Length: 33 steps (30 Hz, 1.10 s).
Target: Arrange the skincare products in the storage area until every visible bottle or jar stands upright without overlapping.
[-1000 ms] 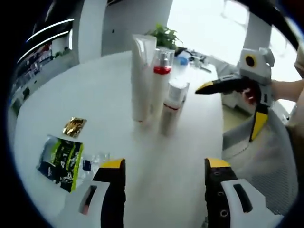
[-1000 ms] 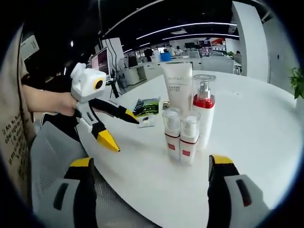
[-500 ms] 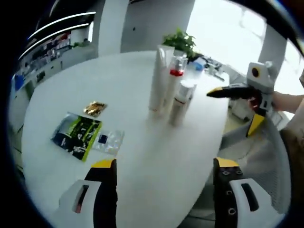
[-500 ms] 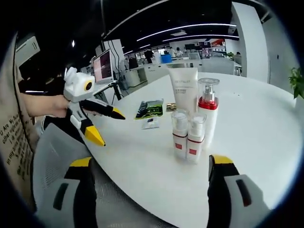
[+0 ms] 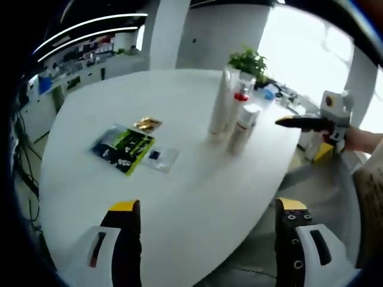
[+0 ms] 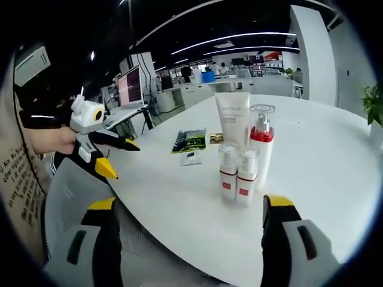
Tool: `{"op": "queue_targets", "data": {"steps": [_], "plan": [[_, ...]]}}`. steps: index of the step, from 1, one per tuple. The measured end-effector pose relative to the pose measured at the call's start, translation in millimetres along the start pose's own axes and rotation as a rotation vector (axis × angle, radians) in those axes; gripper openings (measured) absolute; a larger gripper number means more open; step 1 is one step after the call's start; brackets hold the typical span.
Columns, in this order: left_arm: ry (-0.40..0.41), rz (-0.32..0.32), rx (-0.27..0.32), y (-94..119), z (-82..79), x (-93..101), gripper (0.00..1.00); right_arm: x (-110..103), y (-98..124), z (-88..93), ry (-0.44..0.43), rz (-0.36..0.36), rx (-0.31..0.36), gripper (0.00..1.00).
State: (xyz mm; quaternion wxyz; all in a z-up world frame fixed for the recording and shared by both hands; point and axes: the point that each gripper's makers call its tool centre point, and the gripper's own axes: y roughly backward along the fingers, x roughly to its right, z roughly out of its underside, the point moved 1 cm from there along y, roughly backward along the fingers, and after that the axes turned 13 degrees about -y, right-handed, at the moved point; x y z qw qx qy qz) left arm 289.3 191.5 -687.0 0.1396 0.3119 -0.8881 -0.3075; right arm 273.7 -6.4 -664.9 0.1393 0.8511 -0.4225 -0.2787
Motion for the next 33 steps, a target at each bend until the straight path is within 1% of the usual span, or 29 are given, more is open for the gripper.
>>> {"op": "queue_targets", "data": {"steps": [7,13,21,30,33], "plan": [[0.044,-0.043,-0.006,13.6,15.7,-3.1,0.97,-2.3,2.1,-1.4,-0.017,-0.001,0.009,0.99],[0.069,-0.068,-0.016,21.7,25.4,-4.5,0.97,-6.9,2.7,-3.3,-0.027,-0.013,0.019,0.99],[0.096,-0.089,-0.016,25.2,27.3,-9.8,0.97,-6.9,1.4,-1.4,-0.026,-0.012,0.016,0.99],[0.108,-0.108,-0.020,22.1,24.7,-15.6,0.97,-7.5,-0.5,1.9,-0.012,-0.008,0.001,0.99],[0.149,-0.121,-0.016,19.9,22.5,-21.5,0.97,-6.4,-0.3,1.4,-0.012,-0.001,0.005,0.99]]}}
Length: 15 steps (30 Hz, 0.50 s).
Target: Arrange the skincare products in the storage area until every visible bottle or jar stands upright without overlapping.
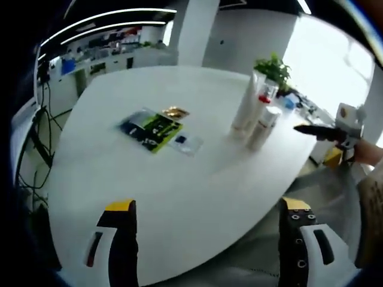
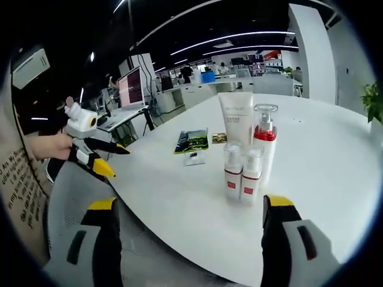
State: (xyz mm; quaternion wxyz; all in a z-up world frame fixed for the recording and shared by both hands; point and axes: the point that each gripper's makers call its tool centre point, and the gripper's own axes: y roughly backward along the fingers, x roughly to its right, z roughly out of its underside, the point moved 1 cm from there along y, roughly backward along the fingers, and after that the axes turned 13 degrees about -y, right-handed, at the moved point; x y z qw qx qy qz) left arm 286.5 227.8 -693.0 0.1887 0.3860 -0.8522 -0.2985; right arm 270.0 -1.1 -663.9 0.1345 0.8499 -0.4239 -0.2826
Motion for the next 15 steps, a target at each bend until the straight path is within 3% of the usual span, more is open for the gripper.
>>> {"op": "queue_targets", "data": {"steps": [6,15], "plan": [[0.124,-0.063,0.051,-9.4,-15.9,-15.7,0.97,5.2,0.1,-0.1,-0.002,0.028,0.009,0.99],[0.146,-0.092,0.023,-33.1,-30.7,-29.6,0.97,9.8,-0.6,2.6,-0.003,0.050,0.004,0.99]]}}
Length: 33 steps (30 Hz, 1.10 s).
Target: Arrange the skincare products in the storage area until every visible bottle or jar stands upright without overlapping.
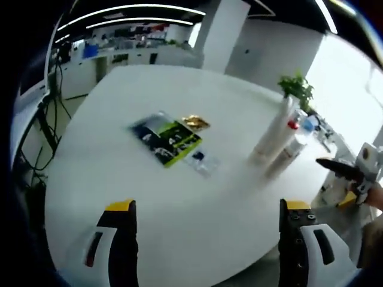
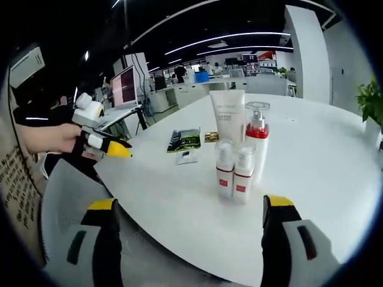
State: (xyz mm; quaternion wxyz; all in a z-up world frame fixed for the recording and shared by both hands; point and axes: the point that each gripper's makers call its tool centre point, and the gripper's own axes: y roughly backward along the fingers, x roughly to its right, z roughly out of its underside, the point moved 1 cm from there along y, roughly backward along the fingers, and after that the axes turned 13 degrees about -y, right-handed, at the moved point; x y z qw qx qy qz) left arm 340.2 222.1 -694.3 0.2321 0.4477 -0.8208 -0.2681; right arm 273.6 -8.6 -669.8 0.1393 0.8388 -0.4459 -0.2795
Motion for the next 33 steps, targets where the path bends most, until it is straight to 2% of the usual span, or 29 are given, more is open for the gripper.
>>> {"op": "queue_targets", "data": {"steps": [2,9,13,18,22,26,27,33], "plan": [[0.055,0.007,0.006,-9.6,-6.5,-0.7,0.97,0.0,-0.1,0.1,0.002,-0.001,0.000,0.99],[0.088,-0.040,-0.027,-37.1,-18.0,-10.5,0.97,-4.4,-3.7,7.3,0.062,-0.001,-0.043,0.99],[0.143,-0.056,-0.038,-55.0,-24.6,-13.4,0.97,-3.6,-3.7,8.5,0.065,-0.001,-0.052,0.99],[0.165,-0.112,-0.062,-74.1,-31.0,-24.1,0.97,-0.1,-3.4,8.8,0.044,0.006,-0.053,0.99],[0.214,-0.151,-0.066,-87.4,-37.0,-32.7,0.97,2.2,-3.2,9.0,0.028,0.014,-0.051,0.99],[0.244,-0.200,-0.069,-99.8,-43.8,-40.1,0.97,3.6,-3.4,9.4,0.020,0.020,-0.053,0.99],[0.254,-0.229,-0.077,-103.1,-45.2,-43.1,0.97,3.9,-3.5,9.7,0.018,0.021,-0.055,0.99],[0.277,-0.290,-0.079,-123.5,-59.2,-47.2,0.97,6.9,-3.8,10.6,0.005,0.034,-0.059,0.99]]}}
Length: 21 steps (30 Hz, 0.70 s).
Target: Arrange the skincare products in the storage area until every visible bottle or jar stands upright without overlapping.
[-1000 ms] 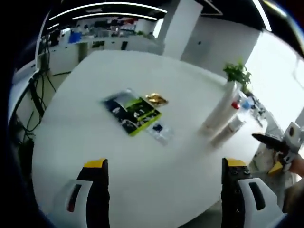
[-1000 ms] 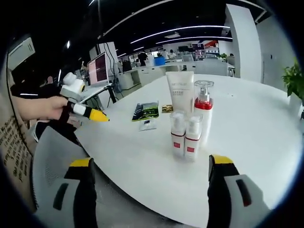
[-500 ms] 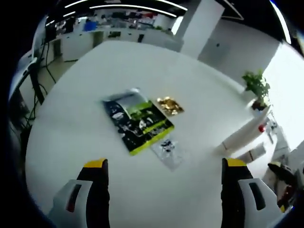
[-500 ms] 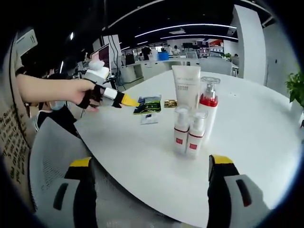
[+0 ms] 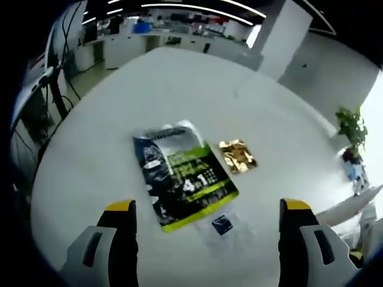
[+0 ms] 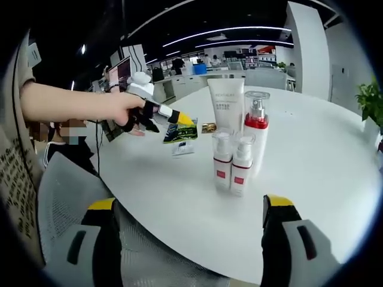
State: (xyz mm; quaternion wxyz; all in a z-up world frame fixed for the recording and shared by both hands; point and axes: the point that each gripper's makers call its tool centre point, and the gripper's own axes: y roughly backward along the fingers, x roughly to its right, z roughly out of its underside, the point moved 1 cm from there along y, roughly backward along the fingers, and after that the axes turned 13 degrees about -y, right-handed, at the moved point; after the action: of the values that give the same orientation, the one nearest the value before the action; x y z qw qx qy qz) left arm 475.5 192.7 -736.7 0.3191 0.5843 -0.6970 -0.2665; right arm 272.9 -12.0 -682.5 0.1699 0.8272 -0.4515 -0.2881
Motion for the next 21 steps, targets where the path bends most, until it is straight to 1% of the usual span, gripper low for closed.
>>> {"op": "queue_targets", "data": {"steps": [3,5,7,9,13,17,21], "plan": [[0.001,-0.050,-0.030,-12.0,-2.1,-1.5,0.97,1.3,-0.1,1.0,-0.007,0.006,-0.005,0.98],[0.002,-0.067,-0.037,-18.1,-3.9,-2.1,0.97,2.3,-0.3,1.4,-0.010,0.009,-0.007,0.98],[-0.016,-0.117,-0.069,-25.2,-3.4,-8.7,0.97,3.7,0.0,1.2,-0.016,0.016,-0.006,0.98],[-0.043,-0.156,-0.100,-27.9,-1.5,-14.9,0.97,5.8,0.4,2.1,-0.023,0.023,-0.009,0.98],[-0.089,-0.203,-0.105,-36.6,-7.3,-22.0,0.97,9.1,0.6,1.5,-0.044,0.035,-0.003,0.98],[-0.086,-0.221,-0.119,-44.4,-10.9,-25.8,0.97,10.3,0.5,1.8,-0.053,0.040,-0.004,0.98],[-0.072,-0.241,-0.140,-52.3,-10.9,-30.7,0.97,11.2,0.1,2.7,-0.059,0.044,-0.009,0.97]]}}
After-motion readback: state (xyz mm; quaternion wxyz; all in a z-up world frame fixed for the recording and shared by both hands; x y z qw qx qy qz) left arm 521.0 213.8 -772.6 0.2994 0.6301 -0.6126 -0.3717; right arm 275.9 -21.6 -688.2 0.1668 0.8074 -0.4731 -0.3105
